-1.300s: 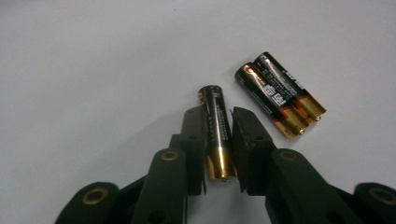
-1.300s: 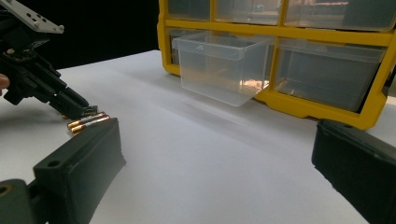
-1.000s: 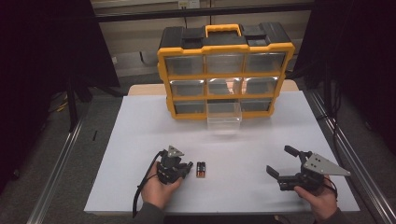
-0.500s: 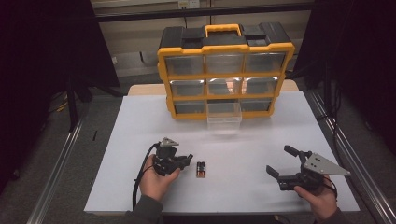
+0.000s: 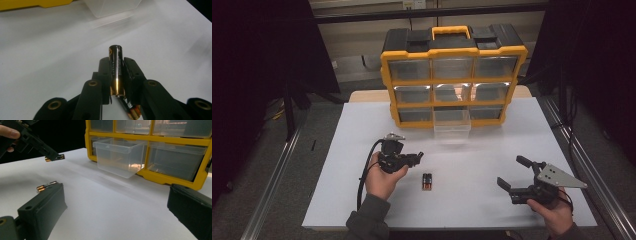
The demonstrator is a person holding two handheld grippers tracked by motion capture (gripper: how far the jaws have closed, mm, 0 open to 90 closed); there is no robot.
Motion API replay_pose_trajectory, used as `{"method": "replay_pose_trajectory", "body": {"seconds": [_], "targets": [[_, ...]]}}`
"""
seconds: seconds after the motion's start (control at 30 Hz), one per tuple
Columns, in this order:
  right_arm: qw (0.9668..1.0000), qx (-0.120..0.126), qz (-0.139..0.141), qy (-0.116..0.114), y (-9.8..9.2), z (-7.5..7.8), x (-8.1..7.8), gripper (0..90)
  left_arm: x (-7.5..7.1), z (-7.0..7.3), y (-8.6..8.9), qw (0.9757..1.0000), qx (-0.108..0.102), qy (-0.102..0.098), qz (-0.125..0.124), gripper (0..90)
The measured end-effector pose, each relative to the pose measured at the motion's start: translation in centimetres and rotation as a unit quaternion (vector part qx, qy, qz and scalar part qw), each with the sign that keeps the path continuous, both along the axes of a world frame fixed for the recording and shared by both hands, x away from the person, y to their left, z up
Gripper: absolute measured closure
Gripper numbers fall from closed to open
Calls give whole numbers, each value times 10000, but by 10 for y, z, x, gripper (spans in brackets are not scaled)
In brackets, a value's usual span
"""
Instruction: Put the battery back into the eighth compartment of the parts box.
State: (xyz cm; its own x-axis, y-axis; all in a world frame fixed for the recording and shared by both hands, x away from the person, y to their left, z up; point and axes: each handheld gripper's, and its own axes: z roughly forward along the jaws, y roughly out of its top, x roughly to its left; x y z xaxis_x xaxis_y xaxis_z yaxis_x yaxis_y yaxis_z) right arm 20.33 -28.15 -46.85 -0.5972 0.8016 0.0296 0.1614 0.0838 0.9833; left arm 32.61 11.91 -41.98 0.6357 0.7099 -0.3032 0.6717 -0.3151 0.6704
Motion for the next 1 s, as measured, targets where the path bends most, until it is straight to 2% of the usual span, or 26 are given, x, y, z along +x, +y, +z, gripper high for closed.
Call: {"method": "replay_pose_trajectory", "body": {"seconds": [0.1,0.2,0.33,0.63,0.67,0.73,1.0], "targets": [[10000,54,-22,22,0,0,0,13,6,5,-4,10000,10,21,-25,774],[10000,6,10,13,0,0,0,13,11,9,-8,10000,48,35,-66,774],[10000,9,16,18,0,0,0,13,18,14,-13,10000,-32,29,-25,774],[10000,19,32,10,-1,0,0,13,31,24,-24,10000,-11,19,-66,774],[10000,74,-6,21,0,0,-1,13,33,26,-25,10000,22,7,-79,774],[10000,18,33,16,0,0,0,13,36,28,-27,10000,6,21,-75,774],[10000,29,43,11,-1,0,0,13,50,40,-41,9999,16,-62,-87,774]]}}
